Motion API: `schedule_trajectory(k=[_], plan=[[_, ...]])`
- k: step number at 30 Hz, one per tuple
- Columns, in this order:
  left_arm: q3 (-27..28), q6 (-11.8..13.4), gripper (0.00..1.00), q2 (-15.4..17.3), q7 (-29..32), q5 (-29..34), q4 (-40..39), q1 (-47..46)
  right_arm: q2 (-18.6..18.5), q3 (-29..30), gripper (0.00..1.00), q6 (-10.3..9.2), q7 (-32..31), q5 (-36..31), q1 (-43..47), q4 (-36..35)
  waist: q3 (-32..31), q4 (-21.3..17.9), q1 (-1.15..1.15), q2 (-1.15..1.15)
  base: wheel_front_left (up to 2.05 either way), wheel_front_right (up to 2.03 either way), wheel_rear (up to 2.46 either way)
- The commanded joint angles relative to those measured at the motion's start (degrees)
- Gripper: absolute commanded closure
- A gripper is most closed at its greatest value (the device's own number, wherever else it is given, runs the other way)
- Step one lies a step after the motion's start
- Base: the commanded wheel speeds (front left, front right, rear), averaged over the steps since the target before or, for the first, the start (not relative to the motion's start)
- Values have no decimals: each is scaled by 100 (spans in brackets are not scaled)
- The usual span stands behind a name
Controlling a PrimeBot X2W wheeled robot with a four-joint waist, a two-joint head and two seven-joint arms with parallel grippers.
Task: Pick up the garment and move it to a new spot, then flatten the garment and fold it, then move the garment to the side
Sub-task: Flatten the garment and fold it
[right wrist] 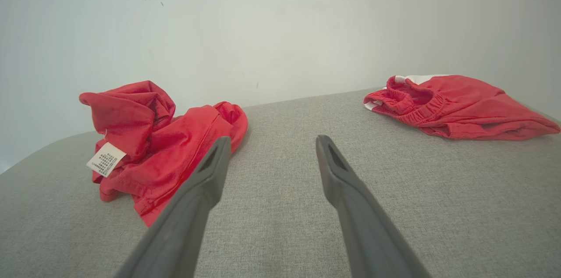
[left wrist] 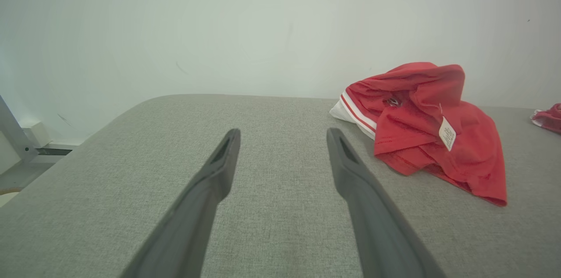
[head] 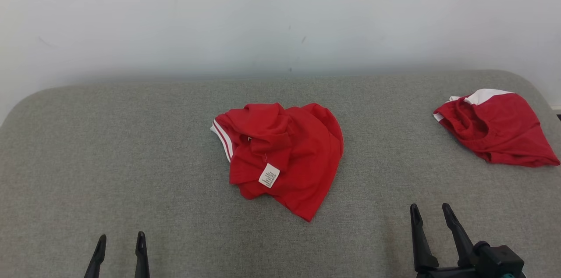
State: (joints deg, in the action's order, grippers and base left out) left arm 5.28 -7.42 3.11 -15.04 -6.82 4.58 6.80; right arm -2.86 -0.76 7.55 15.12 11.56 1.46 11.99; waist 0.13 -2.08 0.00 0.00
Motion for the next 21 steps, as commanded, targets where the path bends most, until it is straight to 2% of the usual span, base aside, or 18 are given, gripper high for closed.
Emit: schedule_trajectory(k=[1, 6, 11, 18, 21], plan=[[-5, -7, 0, -18, -16, 32, -34, 32, -2, -10, 0, -10, 3, -16, 80, 8, -3, 4, 0, 0, 0, 0, 0], [-56, -2, 0, -21, -16, 44, -17, 11, -1, -53, 0, -10, 3, -6, 92, 94, -10, 84, 0, 0, 0, 0, 0], [-177, -3, 0, -22, -16, 28, -25, -93, -1, -355, 0, -10, 3, -170, -215, 335, 32, 233, 0, 0, 0, 0, 0], [-369, -3, 0, -21, -16, -9, 45, -267, -21, -788, 0, -10, 3, -360, -991, 1005, 173, 487, 0, 0, 0, 0, 0], [-431, -3, 0, -24, -16, -36, 92, -356, -35, -989, 0, -10, 3, -280, -1479, 1588, 242, 652, 0, 0, 0, 0, 0]])
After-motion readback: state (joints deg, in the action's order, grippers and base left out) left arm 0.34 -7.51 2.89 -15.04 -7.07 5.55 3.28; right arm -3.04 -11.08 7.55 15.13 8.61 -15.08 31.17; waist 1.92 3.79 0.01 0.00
